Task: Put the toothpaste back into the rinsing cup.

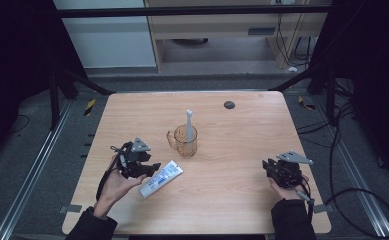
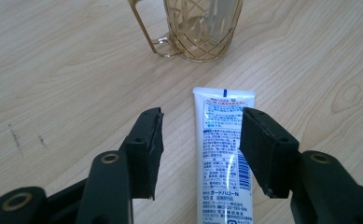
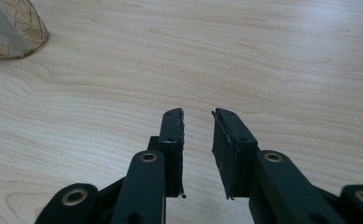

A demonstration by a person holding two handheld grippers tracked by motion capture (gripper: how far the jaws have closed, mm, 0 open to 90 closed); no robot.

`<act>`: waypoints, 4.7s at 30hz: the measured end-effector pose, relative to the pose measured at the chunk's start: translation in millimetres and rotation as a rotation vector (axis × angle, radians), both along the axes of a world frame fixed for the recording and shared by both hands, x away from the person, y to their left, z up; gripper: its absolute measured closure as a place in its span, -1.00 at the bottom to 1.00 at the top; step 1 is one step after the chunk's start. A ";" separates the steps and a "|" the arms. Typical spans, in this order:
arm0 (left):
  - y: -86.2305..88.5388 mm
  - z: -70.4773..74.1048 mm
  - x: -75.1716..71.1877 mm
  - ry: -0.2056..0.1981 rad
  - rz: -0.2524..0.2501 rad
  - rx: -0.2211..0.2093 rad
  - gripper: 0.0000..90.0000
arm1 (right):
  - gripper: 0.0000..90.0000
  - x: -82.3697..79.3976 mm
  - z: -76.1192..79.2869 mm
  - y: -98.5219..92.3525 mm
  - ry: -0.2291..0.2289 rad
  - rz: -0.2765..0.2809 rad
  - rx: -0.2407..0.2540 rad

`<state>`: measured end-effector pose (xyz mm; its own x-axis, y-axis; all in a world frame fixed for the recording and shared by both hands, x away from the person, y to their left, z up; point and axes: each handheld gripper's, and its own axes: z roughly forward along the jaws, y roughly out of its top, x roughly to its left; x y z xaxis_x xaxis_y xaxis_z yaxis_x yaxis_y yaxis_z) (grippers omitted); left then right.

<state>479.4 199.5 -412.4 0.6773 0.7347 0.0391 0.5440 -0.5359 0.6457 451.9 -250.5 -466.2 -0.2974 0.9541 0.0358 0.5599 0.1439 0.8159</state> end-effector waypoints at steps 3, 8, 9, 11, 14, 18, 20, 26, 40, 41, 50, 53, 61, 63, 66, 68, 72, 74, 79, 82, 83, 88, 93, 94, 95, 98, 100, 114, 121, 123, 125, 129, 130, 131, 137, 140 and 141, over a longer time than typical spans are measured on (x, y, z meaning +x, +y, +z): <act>-3.9 -3.5 -0.5 0.016 -0.010 0.013 0.00 | 0.59 0.2 -0.1 1.0 0.008 0.001 -0.003; -7.7 -10.3 2.3 0.047 -0.020 0.045 -0.05 | 0.56 0.1 -0.9 1.8 0.010 0.008 -0.012; -8.2 -11.7 3.0 0.056 -0.023 0.048 -0.06 | 0.55 0.1 -1.0 2.2 0.012 0.008 -0.012; -10.3 -15.4 4.1 0.076 -0.027 0.059 -0.07 | 0.54 0.1 -2.0 1.8 0.014 0.011 -0.014; -14.5 -20.3 4.8 0.089 -0.036 0.077 -0.10 | 0.53 0.1 -4.0 0.7 0.019 0.014 -0.016; -20.7 -25.1 6.3 0.108 -0.055 0.109 -0.11 | 0.51 0.8 -3.8 -0.6 0.020 0.012 -0.014; -22.8 -26.5 7.6 0.122 -0.063 0.124 -0.11 | 0.50 1.3 -3.9 -0.1 0.026 0.015 -0.011; -28.5 -33.7 12.5 0.160 -0.075 0.167 -0.10 | 0.48 1.8 -3.6 2.2 0.029 0.019 -0.020; -36.1 -48.0 21.2 0.228 -0.086 0.205 -0.10 | 0.47 3.4 -4.4 5.3 0.040 0.028 -0.033; -36.3 -48.8 21.6 0.234 -0.085 0.204 -0.09 | 0.47 3.6 -4.7 5.2 0.038 0.028 -0.037; -37.3 -54.8 26.3 0.291 -0.075 0.214 -0.08 | 0.47 4.0 -5.4 6.4 0.043 0.032 -0.041; -39.7 -56.8 26.0 0.284 -0.080 0.242 -0.07 | 0.47 4.2 -5.6 6.8 0.044 0.035 -0.045; -38.0 -53.2 25.7 0.300 -0.042 0.218 0.16 | 0.48 4.3 -5.6 6.8 0.042 0.034 -0.046; -35.9 -50.9 25.2 0.302 -0.027 0.199 0.28 | 0.48 4.2 -5.7 6.9 0.047 0.030 -0.040; -32.3 -49.1 25.0 0.305 -0.009 0.170 0.40 | 0.49 4.0 -6.0 6.5 0.046 0.029 -0.041; -30.1 -48.1 24.1 0.297 0.000 0.174 0.44 | 0.49 3.9 -5.9 6.3 0.045 0.030 -0.041; -20.8 -41.8 21.5 0.279 0.036 0.150 0.48 | 0.50 3.7 -5.7 6.2 0.043 0.033 -0.043; -13.9 -34.7 19.6 0.255 0.060 0.127 0.48 | 0.50 3.7 -5.8 6.3 0.042 0.033 -0.044; 2.5 -14.8 14.7 0.175 0.113 0.049 0.50 | 0.50 3.2 -6.6 6.7 0.038 0.032 -0.046; 8.8 -5.2 13.4 0.122 0.147 0.009 0.50 | 0.48 3.0 -6.4 6.6 0.033 0.028 -0.044; 10.5 -2.4 13.1 0.107 0.156 0.000 0.50 | 0.47 2.6 -6.1 6.8 0.034 0.028 -0.039; 15.2 6.0 11.7 0.053 0.196 -0.035 0.51 | 0.44 2.8 -7.0 7.3 0.031 0.025 -0.043; 16.3 13.6 12.5 0.007 0.221 -0.063 0.51 | 0.46 2.1 -6.3 7.0 0.031 0.024 -0.036; 16.6 16.0 12.7 -0.007 0.226 -0.072 0.51 | 0.48 2.1 -6.3 6.9 0.029 0.024 -0.037; 16.9 18.5 13.4 -0.013 0.229 -0.077 0.51 | 0.51 1.8 -6.1 7.3 0.029 0.022 -0.035; 17.5 25.7 15.2 -0.045 0.247 -0.096 0.51 | 0.62 1.7 -5.4 7.6 0.031 0.029 -0.033; 18.7 30.6 16.0 -0.061 0.252 -0.109 0.51 | 0.69 1.6 -5.0 8.3 0.039 0.035 -0.031; 10.3 50.3 31.7 -0.155 0.304 -0.199 0.51 | 1.00 1.8 -4.6 11.4 0.055 0.045 -0.047; -6.8 52.3 42.5 -0.212 0.321 -0.242 0.51 | 0.99 2.1 -5.5 11.1 0.056 0.042 -0.047; -11.5 53.0 45.4 -0.226 0.323 -0.256 0.51 | 0.99 2.1 -5.6 10.6 0.053 0.040 -0.049; -15.8 53.6 48.1 -0.240 0.329 -0.266 0.51 | 0.98 2.4 -6.0 10.0 0.051 0.040 -0.052; -22.9 53.4 54.4 -0.257 0.338 -0.292 0.51 | 0.97 2.1 -6.0 9.2 0.047 0.035 -0.052; -24.5 52.6 56.1 -0.262 0.342 -0.300 0.51 | 0.96 1.9 -5.8 8.9 0.044 0.034 -0.051; -25.8 51.8 57.6 -0.267 0.346 -0.298 0.51 | 0.96 1.9 -5.7 8.6 0.043 0.034 -0.050; -35.4 46.7 64.2 -0.301 0.364 -0.314 0.51 | 0.95 2.1 -6.2 8.7 0.039 0.033 -0.054; -40.5 46.2 67.0 -0.313 0.366 -0.329 0.51 | 0.94 2.3 -6.4 8.8 0.038 0.033 -0.054; -42.1 46.3 67.9 -0.318 0.366 -0.332 0.51 | 0.94 2.2 -6.4 8.6 0.036 0.034 -0.055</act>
<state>547.3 157.4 -366.0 0.3697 0.9262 -0.0738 0.4080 -0.0905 0.9085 454.1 -241.9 -472.6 -0.3291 0.9443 -0.0052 0.5829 0.2075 0.7856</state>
